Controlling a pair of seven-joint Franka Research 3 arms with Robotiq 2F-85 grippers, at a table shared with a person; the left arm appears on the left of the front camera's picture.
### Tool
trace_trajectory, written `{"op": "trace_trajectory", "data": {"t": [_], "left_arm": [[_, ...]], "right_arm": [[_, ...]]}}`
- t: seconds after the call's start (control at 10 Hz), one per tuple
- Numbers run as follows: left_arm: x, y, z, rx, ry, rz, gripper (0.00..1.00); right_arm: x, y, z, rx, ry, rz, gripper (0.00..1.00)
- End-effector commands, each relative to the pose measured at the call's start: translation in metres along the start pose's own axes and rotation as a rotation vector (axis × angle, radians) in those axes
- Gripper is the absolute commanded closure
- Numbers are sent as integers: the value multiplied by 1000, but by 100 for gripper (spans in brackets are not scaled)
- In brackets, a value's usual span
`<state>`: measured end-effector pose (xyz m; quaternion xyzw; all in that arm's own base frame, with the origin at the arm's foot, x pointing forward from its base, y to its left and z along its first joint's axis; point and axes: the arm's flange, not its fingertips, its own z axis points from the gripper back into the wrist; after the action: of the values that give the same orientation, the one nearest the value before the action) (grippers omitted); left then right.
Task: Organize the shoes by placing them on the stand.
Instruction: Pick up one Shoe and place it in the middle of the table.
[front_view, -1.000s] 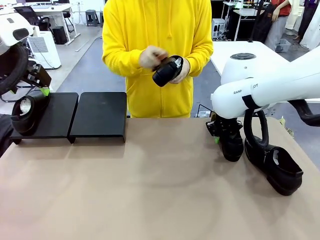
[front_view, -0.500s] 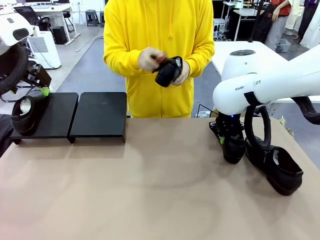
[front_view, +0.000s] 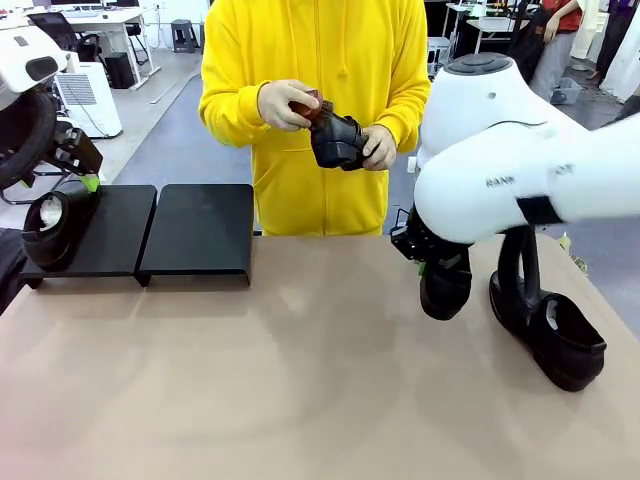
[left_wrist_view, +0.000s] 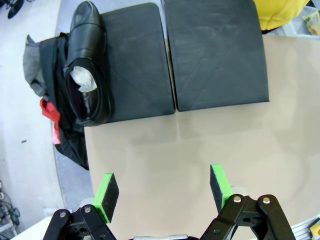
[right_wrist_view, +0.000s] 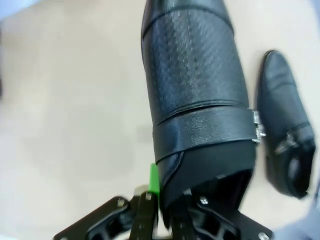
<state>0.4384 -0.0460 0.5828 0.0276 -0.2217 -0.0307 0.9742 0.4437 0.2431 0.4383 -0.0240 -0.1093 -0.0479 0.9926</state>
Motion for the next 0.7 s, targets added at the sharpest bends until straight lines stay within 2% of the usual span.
{"op": "trace_trajectory", "data": {"t": [0.0,0.1,0.5,0.6], "left_arm": [[-2,2,1,-7,-6,9,5],[-2,2,1,-7,-6,9,5],[-2,2,1,-7,-6,9,5],[-2,2,1,-7,-6,9,5]], "right_arm": [[-47,-2,25,-34,-94,15,100],[0,0,0,0,0,0,100],[0,0,0,0,0,0,100],[-9,-7,-8,-21,10,-13,100]]}}
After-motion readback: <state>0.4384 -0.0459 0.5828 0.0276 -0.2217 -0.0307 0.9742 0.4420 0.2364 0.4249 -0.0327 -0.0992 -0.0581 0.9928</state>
